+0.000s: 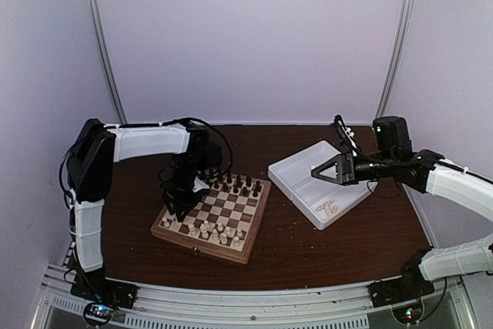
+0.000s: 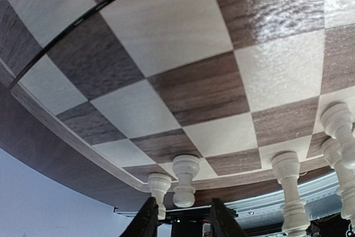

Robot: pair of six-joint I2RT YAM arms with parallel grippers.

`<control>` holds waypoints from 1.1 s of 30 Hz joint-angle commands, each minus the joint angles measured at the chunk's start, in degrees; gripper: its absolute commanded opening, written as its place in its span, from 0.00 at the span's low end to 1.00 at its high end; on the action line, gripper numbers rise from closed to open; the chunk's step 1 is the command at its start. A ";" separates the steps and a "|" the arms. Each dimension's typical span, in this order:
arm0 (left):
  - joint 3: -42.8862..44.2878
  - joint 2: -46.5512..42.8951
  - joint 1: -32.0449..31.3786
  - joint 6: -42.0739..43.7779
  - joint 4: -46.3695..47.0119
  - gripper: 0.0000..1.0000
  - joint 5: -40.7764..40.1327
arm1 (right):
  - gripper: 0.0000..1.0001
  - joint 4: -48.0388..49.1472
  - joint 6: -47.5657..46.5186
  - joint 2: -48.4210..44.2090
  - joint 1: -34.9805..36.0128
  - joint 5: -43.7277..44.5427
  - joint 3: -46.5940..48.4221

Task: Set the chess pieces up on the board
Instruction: Place the chess piece on the chessboard, then pick up the chess piece from the chessboard.

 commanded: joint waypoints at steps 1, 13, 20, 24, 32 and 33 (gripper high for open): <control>2.28 -3.92 0.45 -0.96 -0.47 0.35 0.22 | 0.00 1.80 0.66 -0.10 -0.33 -0.52 -0.65; 2.72 -21.06 0.45 -6.67 -1.81 0.64 -2.11 | 0.00 0.63 -0.63 -0.18 -0.33 5.13 -1.33; -0.55 -30.47 1.39 -10.61 7.56 0.93 -7.81 | 0.00 -2.48 -1.02 0.28 -1.23 16.23 -1.65; -6.54 -36.72 3.95 -13.12 16.72 0.98 -12.11 | 0.00 -3.95 -0.99 0.41 -1.53 22.45 -1.95; -10.85 -43.62 5.90 -13.66 26.24 0.98 -16.24 | 0.00 -10.34 2.17 1.37 -1.62 35.26 -0.69; -11.01 -44.08 5.94 -14.26 25.74 0.98 -15.25 | 0.00 -11.23 2.16 0.82 -1.66 35.85 -0.57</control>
